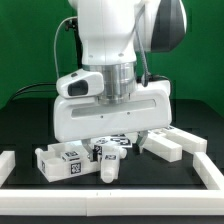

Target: Assemble chair

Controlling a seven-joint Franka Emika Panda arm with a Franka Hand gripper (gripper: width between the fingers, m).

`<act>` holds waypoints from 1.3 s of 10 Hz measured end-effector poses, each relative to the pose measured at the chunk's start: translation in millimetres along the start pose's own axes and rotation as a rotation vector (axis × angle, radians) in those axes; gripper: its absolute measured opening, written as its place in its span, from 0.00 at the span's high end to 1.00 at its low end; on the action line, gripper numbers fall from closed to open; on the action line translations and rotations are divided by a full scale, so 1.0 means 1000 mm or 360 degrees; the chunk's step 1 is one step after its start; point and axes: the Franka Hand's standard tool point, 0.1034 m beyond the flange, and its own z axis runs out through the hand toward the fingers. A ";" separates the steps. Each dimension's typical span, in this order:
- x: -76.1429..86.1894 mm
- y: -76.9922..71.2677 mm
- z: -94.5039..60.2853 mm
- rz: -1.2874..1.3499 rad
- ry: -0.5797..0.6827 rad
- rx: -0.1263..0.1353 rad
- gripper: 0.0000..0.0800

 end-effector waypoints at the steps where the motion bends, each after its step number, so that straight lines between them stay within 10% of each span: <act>1: -0.003 -0.003 0.007 0.0002 -0.0013 0.0003 0.19; 6: -0.007 0.002 0.020 -0.0023 0.0016 -0.0016 0.20; 8: -0.007 0.002 0.020 -0.0023 0.0016 -0.0016 0.64; 9: -0.007 0.001 0.020 -0.0025 0.0016 -0.0016 0.65; 13: 0.002 -0.005 -0.023 -0.0078 -0.0021 0.0016 0.65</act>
Offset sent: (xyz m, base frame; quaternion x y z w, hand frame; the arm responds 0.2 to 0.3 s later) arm -0.0047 -0.0048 -0.0116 0.0019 0.0399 -0.0107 0.9991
